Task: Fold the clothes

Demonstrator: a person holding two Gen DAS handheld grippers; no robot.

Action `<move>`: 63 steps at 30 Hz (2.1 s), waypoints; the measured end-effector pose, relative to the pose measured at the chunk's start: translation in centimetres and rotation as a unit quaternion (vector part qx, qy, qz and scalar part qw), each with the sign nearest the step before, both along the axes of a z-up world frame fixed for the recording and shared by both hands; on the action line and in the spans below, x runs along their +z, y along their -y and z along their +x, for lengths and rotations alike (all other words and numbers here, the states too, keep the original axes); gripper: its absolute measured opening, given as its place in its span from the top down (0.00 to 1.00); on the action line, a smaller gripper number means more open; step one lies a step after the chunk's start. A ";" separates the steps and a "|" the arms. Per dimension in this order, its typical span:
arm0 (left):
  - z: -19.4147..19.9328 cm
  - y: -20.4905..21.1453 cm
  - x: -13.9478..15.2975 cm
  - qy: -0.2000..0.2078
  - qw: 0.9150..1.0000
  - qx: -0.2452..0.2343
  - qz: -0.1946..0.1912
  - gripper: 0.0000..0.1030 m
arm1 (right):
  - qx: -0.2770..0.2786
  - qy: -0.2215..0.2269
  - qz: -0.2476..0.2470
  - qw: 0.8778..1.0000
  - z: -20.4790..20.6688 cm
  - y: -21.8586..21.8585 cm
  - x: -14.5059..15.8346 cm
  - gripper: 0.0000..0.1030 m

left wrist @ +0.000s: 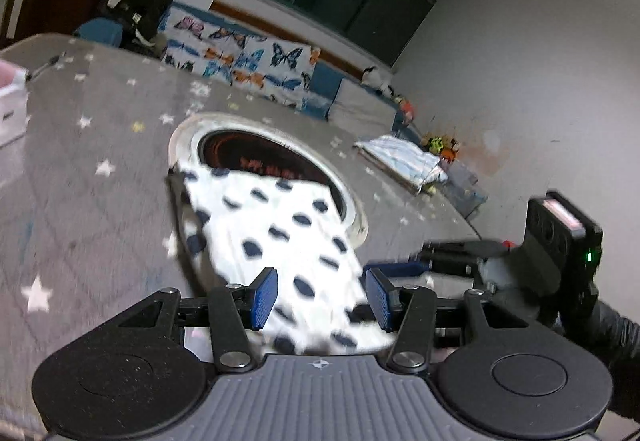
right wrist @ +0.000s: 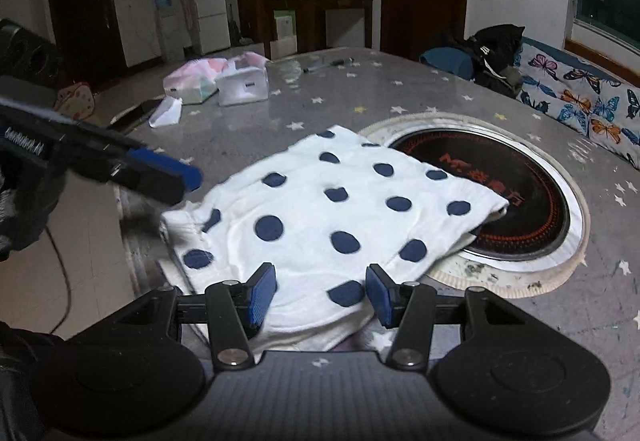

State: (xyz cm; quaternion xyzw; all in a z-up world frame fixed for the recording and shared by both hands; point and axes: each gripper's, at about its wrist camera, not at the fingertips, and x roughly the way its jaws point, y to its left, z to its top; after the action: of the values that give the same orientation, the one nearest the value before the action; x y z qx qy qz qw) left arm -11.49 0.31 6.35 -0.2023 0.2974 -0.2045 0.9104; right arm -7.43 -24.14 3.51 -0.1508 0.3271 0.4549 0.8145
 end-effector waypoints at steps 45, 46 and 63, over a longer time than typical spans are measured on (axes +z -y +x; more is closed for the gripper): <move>2.4 -0.4 -2.5 -0.044 0.998 0.038 -0.010 0.45 | -0.089 -0.012 0.018 0.996 7.4 -0.3 -1.6 0.37; 2.2 -0.4 -2.5 -0.044 0.998 0.039 -0.009 0.43 | -0.090 -0.011 0.020 0.996 7.2 -0.3 -1.6 0.37; 0.1 0.0 -2.8 -0.061 0.997 0.056 0.004 0.27 | -0.119 0.009 0.035 0.992 4.5 0.8 -1.4 0.00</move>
State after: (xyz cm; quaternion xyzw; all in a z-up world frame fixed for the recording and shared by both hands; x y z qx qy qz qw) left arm -11.37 0.33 3.60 -0.2267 0.3412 -0.1395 0.9015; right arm -2.92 -24.96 2.09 -0.0869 0.3190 0.3647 0.8704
